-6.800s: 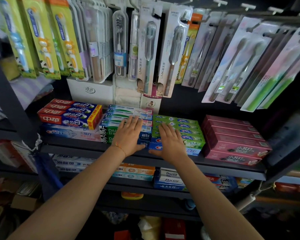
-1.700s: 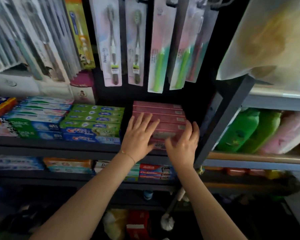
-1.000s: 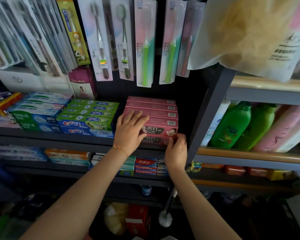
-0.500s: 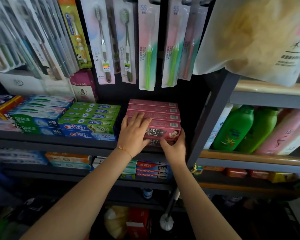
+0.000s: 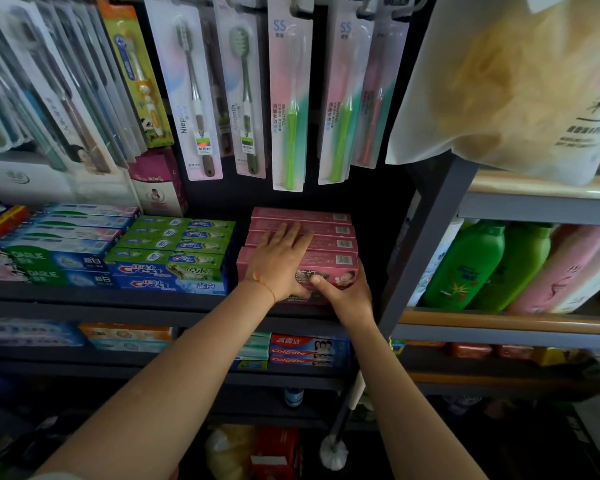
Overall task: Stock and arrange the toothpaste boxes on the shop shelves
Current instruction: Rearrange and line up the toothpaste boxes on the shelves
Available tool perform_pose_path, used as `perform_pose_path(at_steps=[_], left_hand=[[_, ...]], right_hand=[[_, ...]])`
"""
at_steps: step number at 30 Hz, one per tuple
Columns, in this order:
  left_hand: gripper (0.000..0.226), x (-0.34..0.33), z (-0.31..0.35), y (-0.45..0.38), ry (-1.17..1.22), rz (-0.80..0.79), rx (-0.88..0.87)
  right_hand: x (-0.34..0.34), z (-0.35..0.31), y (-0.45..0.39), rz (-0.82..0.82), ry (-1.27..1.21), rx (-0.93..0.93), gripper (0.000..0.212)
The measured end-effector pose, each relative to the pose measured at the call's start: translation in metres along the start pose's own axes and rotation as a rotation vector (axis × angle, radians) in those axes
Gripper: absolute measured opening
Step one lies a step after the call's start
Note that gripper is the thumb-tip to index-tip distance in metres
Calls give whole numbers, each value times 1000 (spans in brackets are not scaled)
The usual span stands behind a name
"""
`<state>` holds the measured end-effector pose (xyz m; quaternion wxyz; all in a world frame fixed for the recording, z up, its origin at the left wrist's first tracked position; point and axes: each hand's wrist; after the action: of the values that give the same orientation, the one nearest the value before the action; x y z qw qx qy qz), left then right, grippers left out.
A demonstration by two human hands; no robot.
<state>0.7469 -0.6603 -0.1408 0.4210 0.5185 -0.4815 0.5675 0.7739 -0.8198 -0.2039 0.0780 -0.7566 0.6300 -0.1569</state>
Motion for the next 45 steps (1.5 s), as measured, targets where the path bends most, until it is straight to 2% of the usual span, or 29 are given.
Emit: perform_pose_path(at_steps=[25,31,38,42,45], left_hand=[[121,-3,-30,-2,-23,7,10],[121,-2,-30,-1,-31,8,10],[120,-3,-30,-1,-37,15,12],[122,-1,-30,1,-44,20,6],[123,0,-30,2,-57,23,8]], right_hand=[[-26,-2,-1,-36,15,-38,76],[-25,-5,0,-40,14,-39,81],[-26,-11,21,20,51,-22,81],[-27,-10,38,45,58,-37,66],[-29,-9,45,55,65,-23,63]])
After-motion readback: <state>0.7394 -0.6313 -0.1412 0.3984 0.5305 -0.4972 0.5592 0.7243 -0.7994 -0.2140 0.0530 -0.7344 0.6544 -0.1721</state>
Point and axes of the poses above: each hand's wrist, its own y-axis away from the middle knuckle, its own x-axis out of the back of the hand, z = x × y, and after that the axes turned 12 degrees about x, right-handed
